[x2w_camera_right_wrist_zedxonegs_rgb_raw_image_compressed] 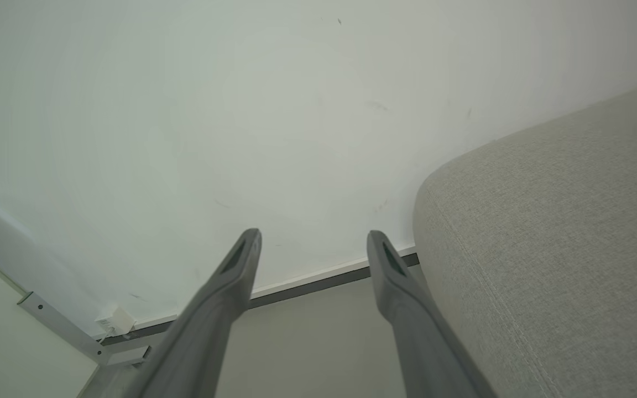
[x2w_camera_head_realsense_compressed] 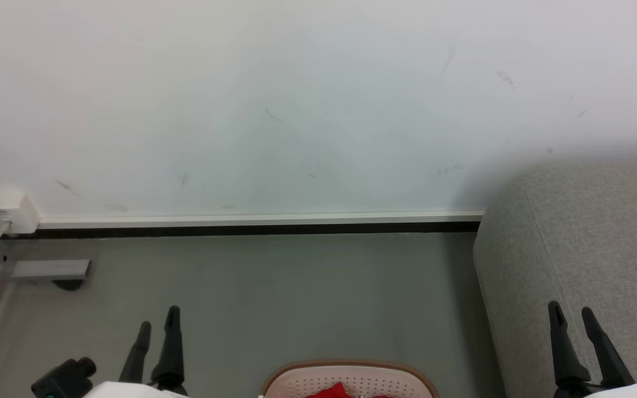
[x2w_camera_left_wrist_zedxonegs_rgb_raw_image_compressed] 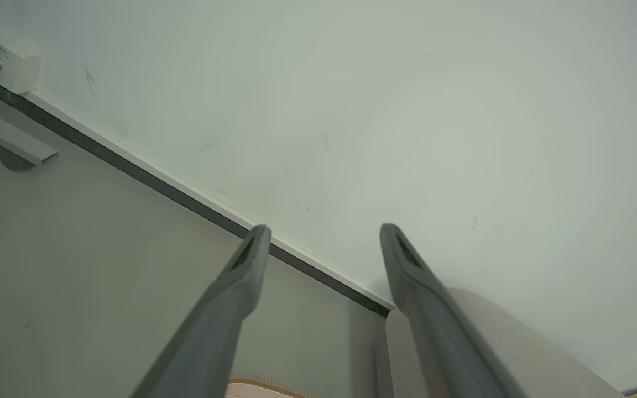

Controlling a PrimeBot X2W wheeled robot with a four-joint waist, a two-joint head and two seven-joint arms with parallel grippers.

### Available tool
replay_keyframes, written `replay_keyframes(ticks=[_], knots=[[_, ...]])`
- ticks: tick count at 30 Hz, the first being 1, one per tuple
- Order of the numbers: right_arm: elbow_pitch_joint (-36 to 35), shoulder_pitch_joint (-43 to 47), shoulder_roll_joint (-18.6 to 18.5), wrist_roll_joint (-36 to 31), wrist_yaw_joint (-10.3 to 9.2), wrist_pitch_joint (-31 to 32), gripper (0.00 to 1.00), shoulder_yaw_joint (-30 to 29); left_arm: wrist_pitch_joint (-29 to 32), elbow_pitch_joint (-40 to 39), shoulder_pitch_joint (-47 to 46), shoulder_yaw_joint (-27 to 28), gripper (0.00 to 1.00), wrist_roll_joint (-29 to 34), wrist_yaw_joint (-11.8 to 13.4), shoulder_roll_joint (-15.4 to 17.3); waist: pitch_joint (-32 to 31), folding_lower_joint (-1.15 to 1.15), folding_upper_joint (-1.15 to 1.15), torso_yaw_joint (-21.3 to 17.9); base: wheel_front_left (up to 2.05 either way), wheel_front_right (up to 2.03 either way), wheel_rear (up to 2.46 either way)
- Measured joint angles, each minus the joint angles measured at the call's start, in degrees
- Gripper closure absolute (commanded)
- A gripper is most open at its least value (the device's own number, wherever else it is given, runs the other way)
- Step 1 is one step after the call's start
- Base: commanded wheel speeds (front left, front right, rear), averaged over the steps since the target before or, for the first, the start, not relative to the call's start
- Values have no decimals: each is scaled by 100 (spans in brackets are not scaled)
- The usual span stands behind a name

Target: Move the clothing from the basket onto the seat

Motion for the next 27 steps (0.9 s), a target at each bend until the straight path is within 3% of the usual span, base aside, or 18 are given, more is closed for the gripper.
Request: replay_keyframes(ticks=[12, 27], knots=[[33, 77, -35, -710, 0, -194, 0, 102, -191, -100, 49, 19, 0, 1010, 36, 44, -39, 0, 0, 17, 0, 0, 0], [80, 166, 78, -1125, 0, -399, 0, -38, -398, -20, 107, -92, 0, 2003, 103, 202, -49, 0, 0, -7, 0, 0, 0]])
